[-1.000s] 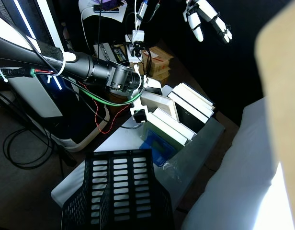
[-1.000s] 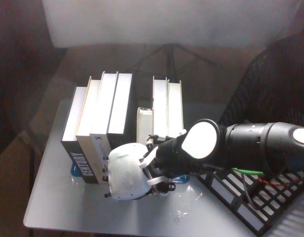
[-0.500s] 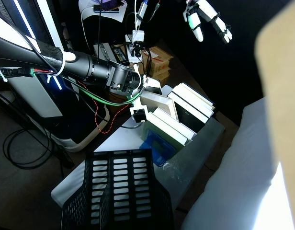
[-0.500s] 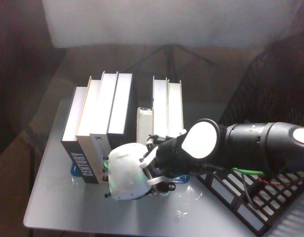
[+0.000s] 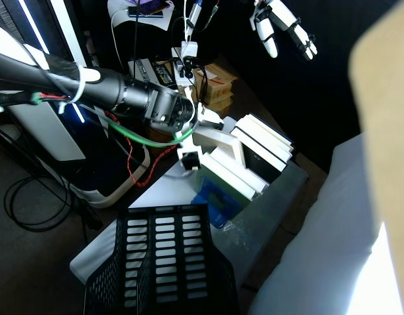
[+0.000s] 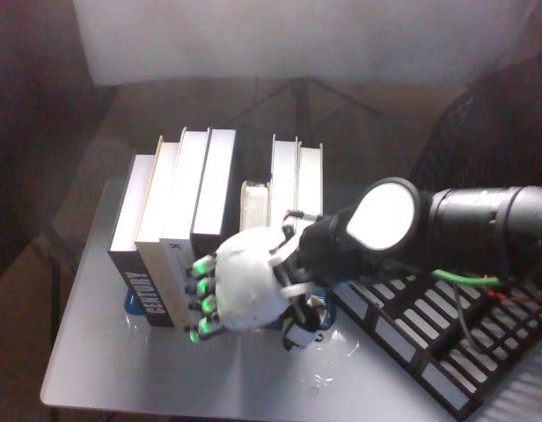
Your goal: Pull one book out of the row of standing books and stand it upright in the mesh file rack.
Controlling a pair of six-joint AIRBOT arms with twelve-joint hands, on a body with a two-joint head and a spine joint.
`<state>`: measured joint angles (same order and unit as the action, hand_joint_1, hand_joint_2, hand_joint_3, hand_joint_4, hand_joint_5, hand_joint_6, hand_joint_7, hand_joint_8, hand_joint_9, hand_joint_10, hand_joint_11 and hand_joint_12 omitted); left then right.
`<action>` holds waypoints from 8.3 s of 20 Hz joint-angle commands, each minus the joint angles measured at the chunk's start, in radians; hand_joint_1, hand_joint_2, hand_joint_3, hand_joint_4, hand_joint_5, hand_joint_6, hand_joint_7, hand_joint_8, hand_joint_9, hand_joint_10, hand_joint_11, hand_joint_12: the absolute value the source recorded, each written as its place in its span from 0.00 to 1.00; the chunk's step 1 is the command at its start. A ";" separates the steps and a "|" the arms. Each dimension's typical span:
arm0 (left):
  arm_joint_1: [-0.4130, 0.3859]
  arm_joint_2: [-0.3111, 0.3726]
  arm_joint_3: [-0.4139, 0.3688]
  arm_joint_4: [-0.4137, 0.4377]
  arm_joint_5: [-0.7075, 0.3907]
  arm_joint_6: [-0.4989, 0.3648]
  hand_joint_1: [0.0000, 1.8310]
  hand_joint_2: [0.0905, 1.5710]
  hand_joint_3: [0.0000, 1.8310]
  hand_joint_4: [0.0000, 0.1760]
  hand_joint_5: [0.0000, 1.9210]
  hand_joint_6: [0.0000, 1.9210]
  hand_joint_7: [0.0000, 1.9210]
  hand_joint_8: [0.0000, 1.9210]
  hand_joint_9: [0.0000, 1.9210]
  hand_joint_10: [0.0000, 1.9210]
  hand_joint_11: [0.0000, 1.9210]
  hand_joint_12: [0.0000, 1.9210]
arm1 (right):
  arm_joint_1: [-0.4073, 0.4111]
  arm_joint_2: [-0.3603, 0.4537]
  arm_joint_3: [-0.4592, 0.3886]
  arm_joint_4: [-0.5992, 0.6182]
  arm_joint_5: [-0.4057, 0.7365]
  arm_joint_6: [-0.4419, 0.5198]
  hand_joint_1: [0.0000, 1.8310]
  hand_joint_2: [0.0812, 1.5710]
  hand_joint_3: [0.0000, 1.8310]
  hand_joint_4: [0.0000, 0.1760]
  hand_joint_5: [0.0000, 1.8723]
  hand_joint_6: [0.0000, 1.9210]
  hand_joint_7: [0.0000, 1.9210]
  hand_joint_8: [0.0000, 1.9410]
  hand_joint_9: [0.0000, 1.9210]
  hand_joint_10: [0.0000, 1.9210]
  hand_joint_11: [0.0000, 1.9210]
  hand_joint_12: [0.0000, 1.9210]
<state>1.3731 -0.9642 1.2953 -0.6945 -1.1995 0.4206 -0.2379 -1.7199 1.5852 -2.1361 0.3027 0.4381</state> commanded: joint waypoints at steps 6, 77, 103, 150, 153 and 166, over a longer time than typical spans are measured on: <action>-0.003 0.002 0.003 -0.031 -0.119 -0.005 0.38 0.86 0.00 0.22 0.07 0.00 0.01 0.00 0.00 0.00 0.00 0.00 | 0.033 0.067 -0.027 0.172 0.028 -0.075 0.47 0.56 0.00 0.00 0.00 0.00 0.00 0.00 0.00 0.00 0.00 0.00; -0.002 -0.003 0.000 -0.039 -0.122 -0.012 0.37 0.87 0.00 0.29 0.07 0.00 0.00 0.00 0.00 0.00 0.00 0.00 | 0.021 0.003 0.000 -0.041 -0.004 -0.059 0.44 0.57 0.00 0.00 0.00 0.00 0.00 0.00 0.00 0.00 0.00 0.00; 0.000 -0.004 -0.002 -0.043 -0.124 -0.013 0.38 0.87 0.00 0.26 0.07 0.00 0.01 0.00 0.00 0.00 0.00 0.00 | 0.095 0.070 -0.077 0.036 0.032 -0.093 0.49 0.58 0.00 0.00 0.00 0.00 0.00 0.00 0.00 0.00 0.00 0.00; -0.001 -0.008 0.000 -0.038 -0.136 -0.019 0.37 0.87 0.00 0.23 0.07 0.00 0.01 0.00 0.00 0.00 0.00 0.00 | 0.009 -0.031 0.042 -0.154 -0.015 0.030 0.75 0.68 0.00 0.00 0.53 0.51 0.57 0.40 0.45 0.68 0.29 0.93; -0.001 -0.008 -0.002 -0.037 -0.136 -0.020 0.38 0.87 0.00 0.23 0.07 0.00 0.02 0.00 0.00 0.00 0.00 0.00 | 0.050 0.013 0.000 -0.144 -0.010 0.030 0.75 0.69 0.00 0.00 0.51 0.52 0.56 0.43 0.44 0.68 0.28 0.93; -0.037 -0.002 -0.004 -0.019 -0.134 -0.011 0.38 0.86 0.00 0.27 0.08 0.00 0.03 0.00 0.01 0.00 0.00 0.00 | 0.128 0.179 -0.092 0.123 0.040 -0.032 0.75 0.73 0.00 0.00 0.44 0.55 0.44 0.59 0.46 0.75 0.39 0.88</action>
<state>1.3418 -0.9722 1.2850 -0.6888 -1.2198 0.4107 -0.1154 -1.5623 1.4872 -2.0277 0.3889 0.4046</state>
